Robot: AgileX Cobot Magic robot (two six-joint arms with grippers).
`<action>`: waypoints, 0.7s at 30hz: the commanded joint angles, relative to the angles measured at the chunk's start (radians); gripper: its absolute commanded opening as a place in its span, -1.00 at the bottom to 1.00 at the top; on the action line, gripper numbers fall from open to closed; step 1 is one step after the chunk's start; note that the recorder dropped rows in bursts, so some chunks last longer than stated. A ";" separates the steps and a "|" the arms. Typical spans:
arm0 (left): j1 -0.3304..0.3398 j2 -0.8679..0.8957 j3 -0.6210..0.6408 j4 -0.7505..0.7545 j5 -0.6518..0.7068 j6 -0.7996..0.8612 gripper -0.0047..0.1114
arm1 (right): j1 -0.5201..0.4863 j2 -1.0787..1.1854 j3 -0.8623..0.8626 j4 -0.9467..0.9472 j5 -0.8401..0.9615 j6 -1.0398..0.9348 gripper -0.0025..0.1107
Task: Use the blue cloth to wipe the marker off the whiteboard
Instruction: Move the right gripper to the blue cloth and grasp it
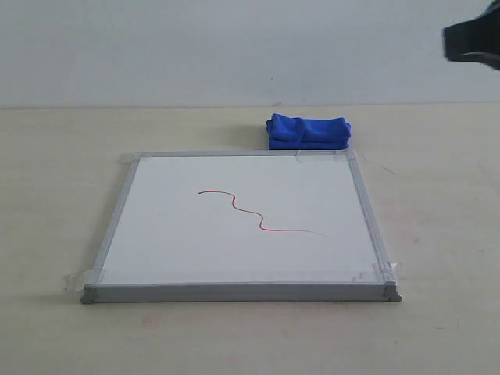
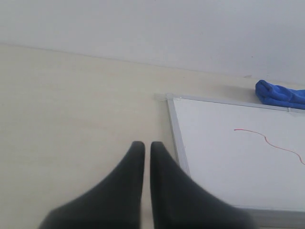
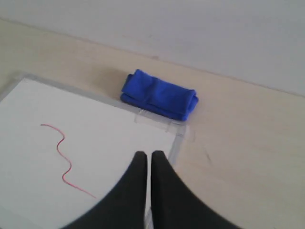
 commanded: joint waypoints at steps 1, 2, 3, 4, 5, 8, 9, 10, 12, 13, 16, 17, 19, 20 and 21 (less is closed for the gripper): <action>0.003 -0.003 -0.003 0.001 -0.015 0.006 -0.84 | 0.091 0.215 -0.146 0.019 0.031 -0.085 -0.96; 0.003 -0.003 -0.003 0.001 -0.015 0.006 -0.84 | 0.115 0.253 -0.182 0.019 0.031 -0.096 -0.96; 0.003 -0.003 -0.003 0.001 -0.015 0.006 -0.84 | 0.139 0.298 -0.220 0.019 0.031 -0.096 -0.96; 0.003 -0.003 -0.003 0.001 -0.015 0.006 -0.84 | 0.161 0.350 -0.258 0.019 0.031 -0.096 -0.96; 0.003 -0.003 -0.003 0.001 -0.015 0.006 -0.84 | 0.178 0.383 -0.288 0.019 0.031 -0.096 -0.96; 0.003 -0.003 -0.003 0.001 -0.015 0.006 -0.84 | 0.223 0.500 -0.398 0.017 0.012 -0.082 -0.96; 0.003 -0.003 -0.003 0.001 -0.015 0.006 -0.84 | 0.228 0.529 -0.424 0.017 -0.002 -0.049 -0.96; 0.003 -0.003 -0.003 0.001 -0.015 0.006 -0.84 | 0.228 0.564 -0.454 0.015 -0.020 -0.003 -0.96; 0.003 -0.003 -0.003 0.001 -0.015 0.006 -0.84 | 0.228 0.625 -0.506 -0.011 -0.047 0.093 -0.96; 0.003 -0.003 -0.003 0.001 -0.015 0.006 -0.84 | 0.226 0.658 -0.534 -0.055 -0.056 0.148 -0.96; 0.003 -0.003 -0.003 0.001 -0.015 0.006 -0.84 | 0.226 0.754 -0.631 -0.226 -0.011 0.305 -0.96; 0.003 -0.003 -0.003 0.001 -0.015 0.006 -0.84 | 0.226 0.786 -0.672 -0.285 0.026 0.347 -0.96; 0.003 -0.003 -0.003 0.001 -0.015 0.006 -0.84 | 0.226 0.845 -0.747 -0.373 0.108 0.372 -0.96; 0.003 -0.003 -0.003 0.001 -0.015 0.006 -0.84 | 0.226 0.877 -0.790 -0.416 0.154 0.372 -0.96; 0.003 -0.003 -0.003 0.001 -0.015 0.006 -0.84 | 0.226 0.902 -0.823 -0.450 0.187 0.370 -0.96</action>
